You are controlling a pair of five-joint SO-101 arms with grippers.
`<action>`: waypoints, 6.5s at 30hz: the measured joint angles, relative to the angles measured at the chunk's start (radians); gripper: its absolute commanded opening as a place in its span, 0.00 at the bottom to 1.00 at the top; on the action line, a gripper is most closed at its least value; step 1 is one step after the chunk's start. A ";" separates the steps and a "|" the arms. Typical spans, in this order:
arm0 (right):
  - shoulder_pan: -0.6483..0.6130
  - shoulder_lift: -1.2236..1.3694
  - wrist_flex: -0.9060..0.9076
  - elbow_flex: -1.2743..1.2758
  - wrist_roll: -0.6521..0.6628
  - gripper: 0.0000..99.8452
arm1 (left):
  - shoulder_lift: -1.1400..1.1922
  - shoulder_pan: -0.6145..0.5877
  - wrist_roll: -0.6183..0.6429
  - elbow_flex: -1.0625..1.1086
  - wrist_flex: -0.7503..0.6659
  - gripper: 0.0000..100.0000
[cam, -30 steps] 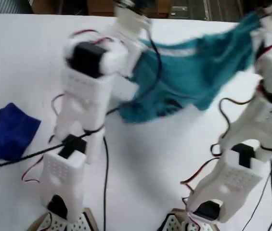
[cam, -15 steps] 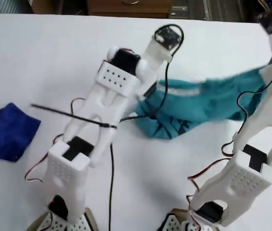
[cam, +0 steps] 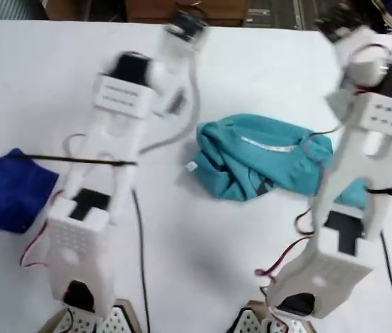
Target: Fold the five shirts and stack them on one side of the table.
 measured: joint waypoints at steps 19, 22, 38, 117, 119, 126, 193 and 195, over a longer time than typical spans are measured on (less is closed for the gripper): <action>-0.549 0.048 -0.296 0.601 0.002 0.22 | 0.000 -0.612 0.000 -0.025 0.080 0.14; -0.577 0.114 -0.302 0.601 0.011 0.22 | 0.000 -0.654 0.000 -0.025 0.080 0.14; -0.583 0.344 -0.281 0.402 0.011 0.02 | 0.000 -0.663 0.000 -0.025 0.080 0.14; -0.680 0.023 0.000 -0.334 -0.035 0.02 | 0.000 -0.516 0.000 0.308 0.097 0.14; -0.606 -0.003 0.000 -0.336 -0.035 0.02 | 0.000 -0.468 0.000 0.350 0.092 0.14; -0.365 0.038 0.002 -0.256 -0.035 0.02 | 0.000 -0.282 0.000 0.368 0.092 0.14; -0.052 0.295 0.002 -0.227 -0.035 0.02 | 0.221 0.256 -0.377 0.199 -0.137 0.20; -0.052 0.295 0.002 -0.227 -0.035 0.02 | 0.221 0.256 -0.377 0.199 -0.137 0.23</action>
